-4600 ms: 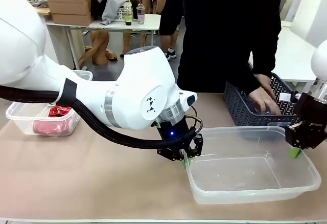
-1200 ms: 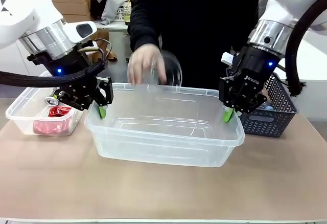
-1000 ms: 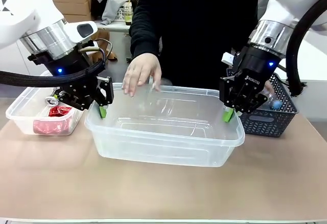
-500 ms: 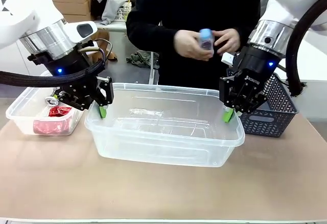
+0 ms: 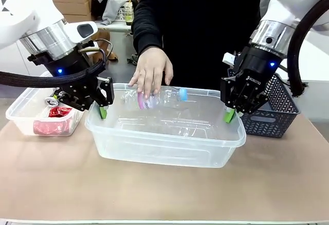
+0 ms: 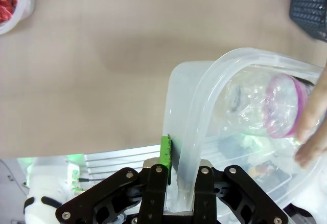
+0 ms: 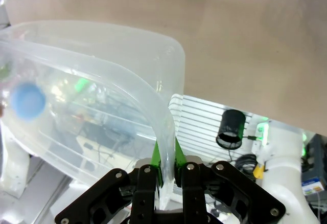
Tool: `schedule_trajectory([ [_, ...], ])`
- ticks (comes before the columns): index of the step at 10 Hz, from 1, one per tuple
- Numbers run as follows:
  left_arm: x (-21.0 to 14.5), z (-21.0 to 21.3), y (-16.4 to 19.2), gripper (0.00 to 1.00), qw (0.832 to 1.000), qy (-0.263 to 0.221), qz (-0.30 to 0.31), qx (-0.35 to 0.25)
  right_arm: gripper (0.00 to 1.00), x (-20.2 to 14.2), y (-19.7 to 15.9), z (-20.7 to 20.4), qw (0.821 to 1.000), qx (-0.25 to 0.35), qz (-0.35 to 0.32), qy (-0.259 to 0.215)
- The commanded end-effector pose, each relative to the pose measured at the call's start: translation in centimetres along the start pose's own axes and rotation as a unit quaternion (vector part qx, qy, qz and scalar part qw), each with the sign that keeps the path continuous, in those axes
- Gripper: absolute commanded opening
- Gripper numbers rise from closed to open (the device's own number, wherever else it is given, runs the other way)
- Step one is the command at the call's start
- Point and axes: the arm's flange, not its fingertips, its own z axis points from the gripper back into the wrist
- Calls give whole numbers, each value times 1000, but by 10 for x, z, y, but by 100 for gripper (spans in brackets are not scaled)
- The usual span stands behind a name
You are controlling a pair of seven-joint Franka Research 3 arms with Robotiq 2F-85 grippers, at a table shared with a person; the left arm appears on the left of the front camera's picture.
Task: Sort the waste into each basket.
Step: Offer the picked Organizing box to the human.
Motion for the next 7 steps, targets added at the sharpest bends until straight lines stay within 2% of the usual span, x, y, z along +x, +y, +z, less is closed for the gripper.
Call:
schedule_trajectory([
  [1,2,1,8,0,1000,-9,15,-5,0,-6,-8,1,1000,-3,18,10],
  [7,2,1,8,0,1000,-9,15,-5,0,-6,-8,1,1000,-3,18,10],
])
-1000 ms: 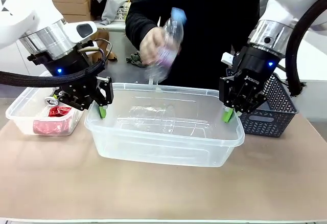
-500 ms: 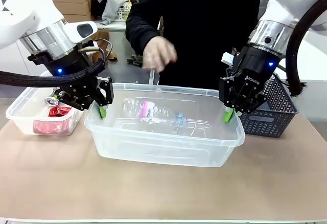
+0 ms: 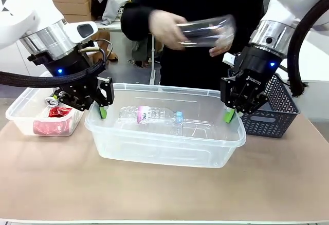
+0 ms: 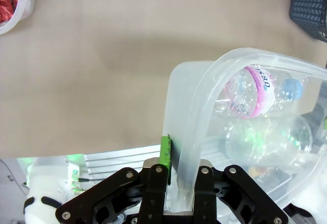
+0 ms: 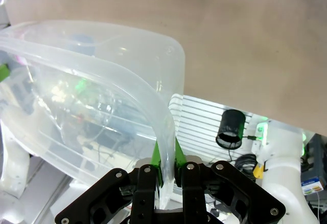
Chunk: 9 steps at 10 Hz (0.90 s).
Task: Sort the waste into each basket.
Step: Offer the picked Organizing box to the human.
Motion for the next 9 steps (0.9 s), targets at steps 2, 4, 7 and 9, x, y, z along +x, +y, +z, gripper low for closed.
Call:
schedule_trajectory([
  [2,2,1,8,0,1000,-9,15,-5,0,-6,-8,1,1000,-3,18,10],
  [4,2,1,8,0,1000,-9,15,-5,0,-6,-8,1,1000,-3,18,10],
  [7,2,1,8,0,1000,-9,15,-5,0,-6,-8,1,1000,-3,18,10],
  [9,2,1,8,0,1000,-9,15,-5,0,-6,-8,1,1000,-3,18,10],
])
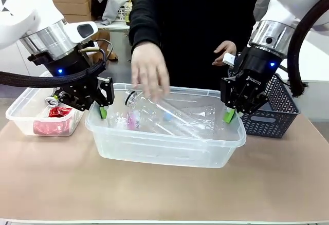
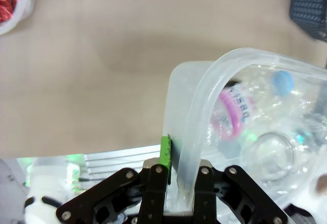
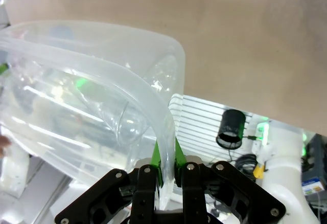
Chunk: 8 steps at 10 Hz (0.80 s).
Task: Sort the waste into each basket.
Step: Offer the picked Organizing box to the human.
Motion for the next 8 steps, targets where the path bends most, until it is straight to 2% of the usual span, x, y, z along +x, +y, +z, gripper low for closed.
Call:
schedule_trajectory([
  [1,2,1,8,0,1000,-10,15,-5,0,-6,-8,2,1000,-3,18,9],
  [5,2,1,8,0,1000,-10,15,-5,0,-6,-8,2,1000,-3,18,9],
  [6,0,0,0,7,1000,0,0,0,0,-6,-8,2,1000,-3,18,9],
  [7,3,-1,-3,7,1000,1,0,3,7,0,0,0,1000,0,0,0],
  [8,5,-2,-5,7,1000,14,-15,9,7,0,0,0,1000,0,0,0],
])
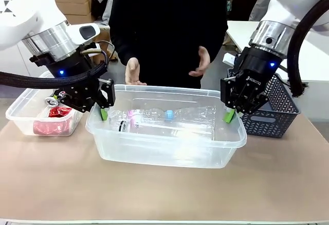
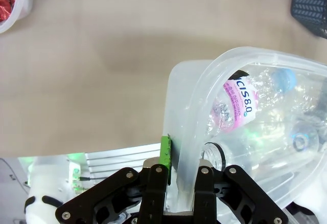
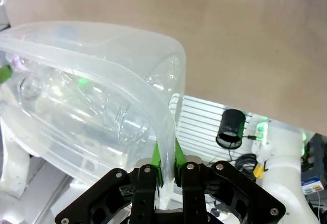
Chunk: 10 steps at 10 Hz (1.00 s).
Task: Sort the waste into each basket.
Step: Offer the picked Organizing box to the human.
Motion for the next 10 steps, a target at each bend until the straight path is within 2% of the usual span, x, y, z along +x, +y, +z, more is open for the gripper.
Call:
schedule_trajectory([
  [1,11,0,-6,7,999,24,-18,11,7,-1,0,0,1000,0,1,0],
  [3,29,2,-15,7,999,18,-30,22,7,20,9,8,999,19,28,-11],
  [4,40,2,-22,7,999,20,-43,28,7,36,18,13,999,23,13,-29],
  [5,51,1,-28,7,998,17,-44,41,7,57,24,14,1000,11,-4,-27],
  [7,77,2,-34,7,997,29,-61,39,7,99,38,14,997,-11,-39,-65],
  [10,121,-6,-27,7,997,48,-47,31,7,149,52,25,998,-28,-53,-33],
])
